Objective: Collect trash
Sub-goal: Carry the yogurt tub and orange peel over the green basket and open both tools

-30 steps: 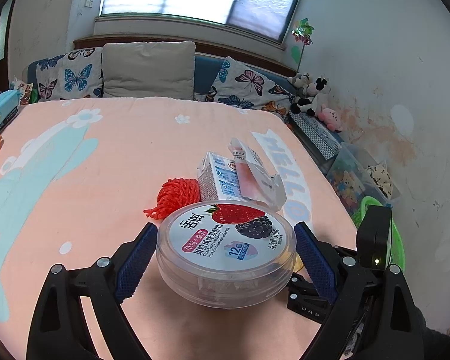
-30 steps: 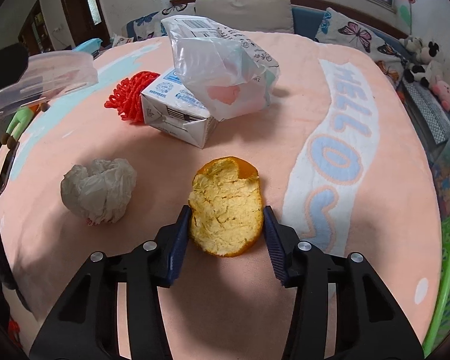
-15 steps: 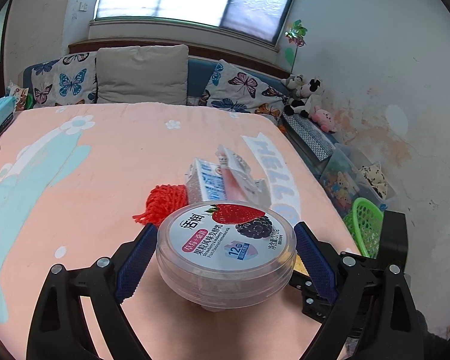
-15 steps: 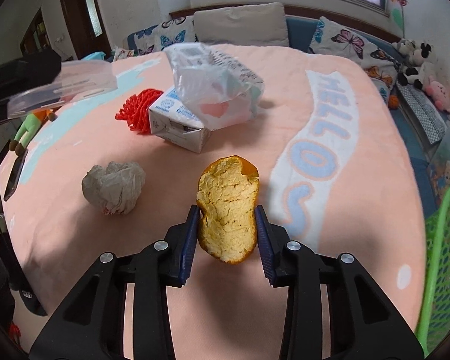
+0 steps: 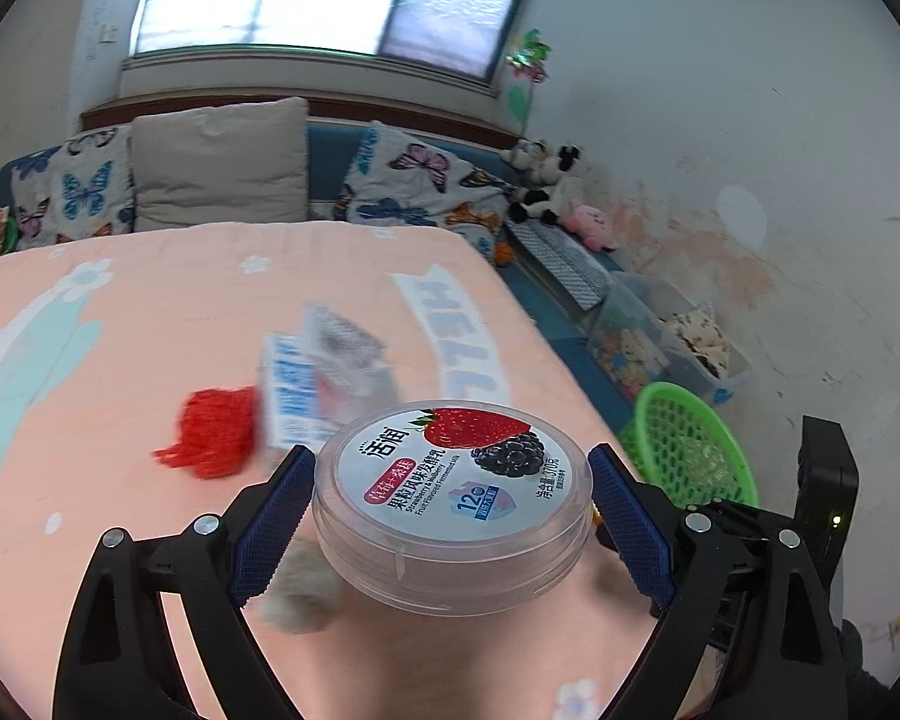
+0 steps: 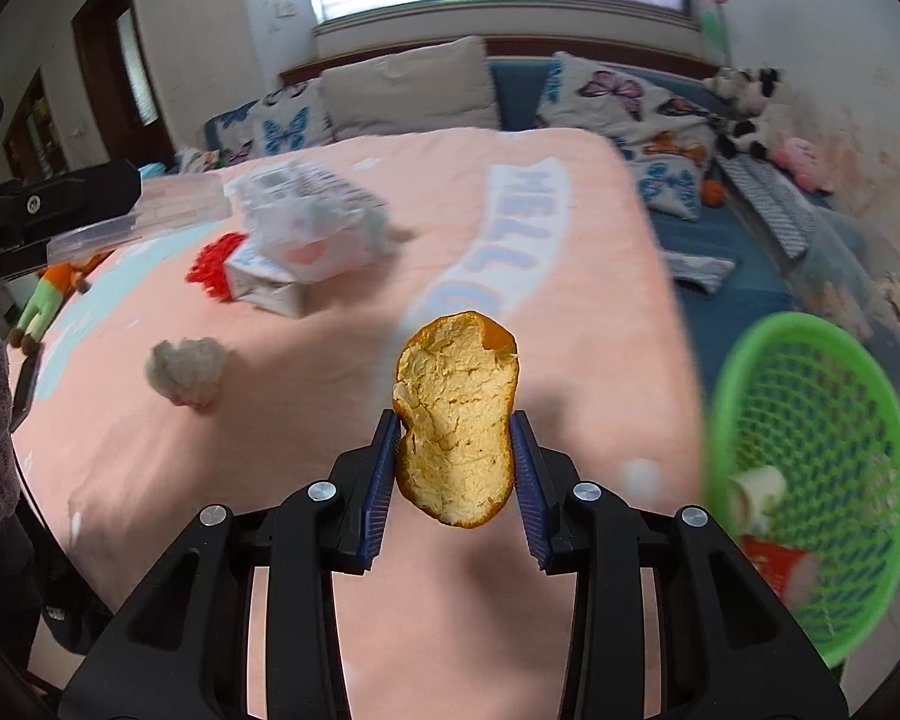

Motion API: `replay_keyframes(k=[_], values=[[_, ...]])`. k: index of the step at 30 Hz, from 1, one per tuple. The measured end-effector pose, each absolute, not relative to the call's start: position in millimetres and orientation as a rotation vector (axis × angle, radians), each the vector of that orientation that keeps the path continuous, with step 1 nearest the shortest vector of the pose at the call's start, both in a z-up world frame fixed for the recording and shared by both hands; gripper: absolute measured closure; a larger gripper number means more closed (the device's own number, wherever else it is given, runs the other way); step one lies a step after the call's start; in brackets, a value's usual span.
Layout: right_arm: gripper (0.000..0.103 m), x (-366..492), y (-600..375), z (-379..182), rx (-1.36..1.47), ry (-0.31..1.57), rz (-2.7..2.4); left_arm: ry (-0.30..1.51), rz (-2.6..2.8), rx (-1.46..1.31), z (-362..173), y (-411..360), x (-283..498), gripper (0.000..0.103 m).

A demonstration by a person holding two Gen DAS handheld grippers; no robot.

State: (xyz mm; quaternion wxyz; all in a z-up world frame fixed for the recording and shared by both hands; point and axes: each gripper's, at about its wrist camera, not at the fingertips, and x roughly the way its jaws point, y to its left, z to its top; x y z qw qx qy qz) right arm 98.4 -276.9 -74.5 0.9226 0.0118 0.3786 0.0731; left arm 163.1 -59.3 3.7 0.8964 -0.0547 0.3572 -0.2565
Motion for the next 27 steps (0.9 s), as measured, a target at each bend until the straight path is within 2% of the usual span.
replay_keyframes(k=[10,21,27], values=[[0.065,68.0,-378.2,-72.3,0.063,0.78,-0.05,0.75,-0.656,-0.059,9.7,-140.0,159.5,0.015],[0.062,62.2,-460.0,-96.2,0.166,0.817,-0.173,0.766,-0.731,0.002,13.0,-210.4,160.7,0.015],[0.05,57.4,-476.5,-99.4,0.203,0.811,-0.19,0.779,-0.762,0.027,12.3,-241.4,164.1,0.015]])
